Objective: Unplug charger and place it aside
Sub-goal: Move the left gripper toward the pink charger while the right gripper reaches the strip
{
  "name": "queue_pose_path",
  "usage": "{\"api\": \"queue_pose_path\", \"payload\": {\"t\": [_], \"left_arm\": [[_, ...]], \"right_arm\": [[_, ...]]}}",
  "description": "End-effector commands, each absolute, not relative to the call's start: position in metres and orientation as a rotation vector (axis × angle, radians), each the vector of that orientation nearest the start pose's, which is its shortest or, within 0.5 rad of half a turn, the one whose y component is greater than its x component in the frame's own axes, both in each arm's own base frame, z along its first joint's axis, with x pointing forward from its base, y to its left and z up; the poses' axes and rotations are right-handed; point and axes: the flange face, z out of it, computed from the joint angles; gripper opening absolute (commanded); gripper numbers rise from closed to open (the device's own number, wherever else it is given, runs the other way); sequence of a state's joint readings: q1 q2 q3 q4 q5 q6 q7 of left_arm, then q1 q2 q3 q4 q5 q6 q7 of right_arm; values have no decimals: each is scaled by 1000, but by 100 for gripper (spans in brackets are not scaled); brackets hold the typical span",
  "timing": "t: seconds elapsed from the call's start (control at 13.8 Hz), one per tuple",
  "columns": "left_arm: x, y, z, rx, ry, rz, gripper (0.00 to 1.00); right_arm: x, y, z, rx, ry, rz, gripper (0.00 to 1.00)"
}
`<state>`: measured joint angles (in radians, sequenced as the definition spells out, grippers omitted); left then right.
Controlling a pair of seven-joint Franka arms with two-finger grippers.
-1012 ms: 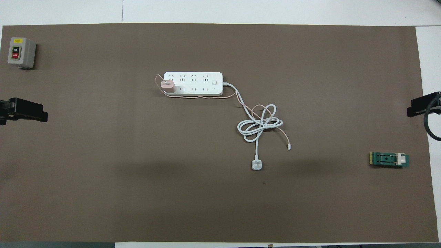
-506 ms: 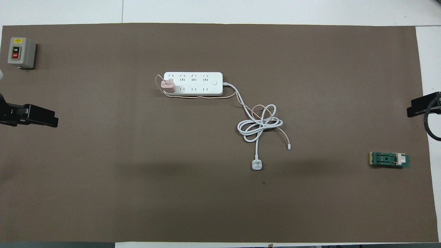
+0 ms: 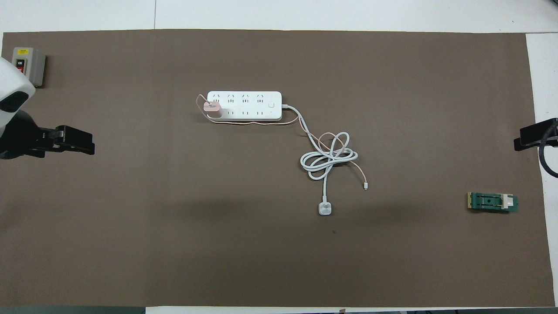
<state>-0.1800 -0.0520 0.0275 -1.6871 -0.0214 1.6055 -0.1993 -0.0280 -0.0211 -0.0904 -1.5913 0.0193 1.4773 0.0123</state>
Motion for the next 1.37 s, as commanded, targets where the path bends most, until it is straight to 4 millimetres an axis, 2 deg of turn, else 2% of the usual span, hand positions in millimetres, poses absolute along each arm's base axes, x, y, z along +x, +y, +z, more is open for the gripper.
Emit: {"api": "queue_pose_path", "payload": {"t": [0.0,0.07,0.22,0.29,0.36,0.43,0.51,0.58,0.8,0.94,1.01,1.08,1.23,1.3], "left_arm": [[553,-109,577,-3139,-440,10,100],[561,-121,569,-3118,-581,6,100],[580,-142,549,-3024,-973,-12,100],[589,-149,538,-2967,-1124,1,100],[605,-164,524,-2878,-1332,4,100],[614,-168,519,-2804,-1527,-24,100],[621,-167,516,-2706,-1775,-38,100],[624,-165,512,-2640,-1881,-37,100],[632,-170,483,-2432,-2087,1,100],[630,-168,474,-2353,-2144,12,100],[627,-168,462,-2306,-2165,33,100],[622,-176,452,-2283,-2164,47,100],[617,-192,436,-2241,-2183,62,100],[616,-212,418,-2214,-2166,79,100]], "right_arm": [[527,-39,612,-2964,522,195,100],[529,-25,606,-2916,630,220,100],[533,5,592,-2823,773,241,100],[536,19,582,-2778,853,281,100],[547,35,565,-2694,988,324,100],[556,45,552,-2640,1069,362,100],[565,66,534,-2585,1152,422,100],[572,80,521,-2527,1232,455,100],[595,123,480,-2303,1455,560,100],[607,146,456,-2163,1536,606,100],[612,157,442,-2094,1577,650,100],[619,163,427,-2031,1611,688,100],[634,193,389,-1988,1617,758,100],[645,202,369,-1905,1648,777,100]]}}
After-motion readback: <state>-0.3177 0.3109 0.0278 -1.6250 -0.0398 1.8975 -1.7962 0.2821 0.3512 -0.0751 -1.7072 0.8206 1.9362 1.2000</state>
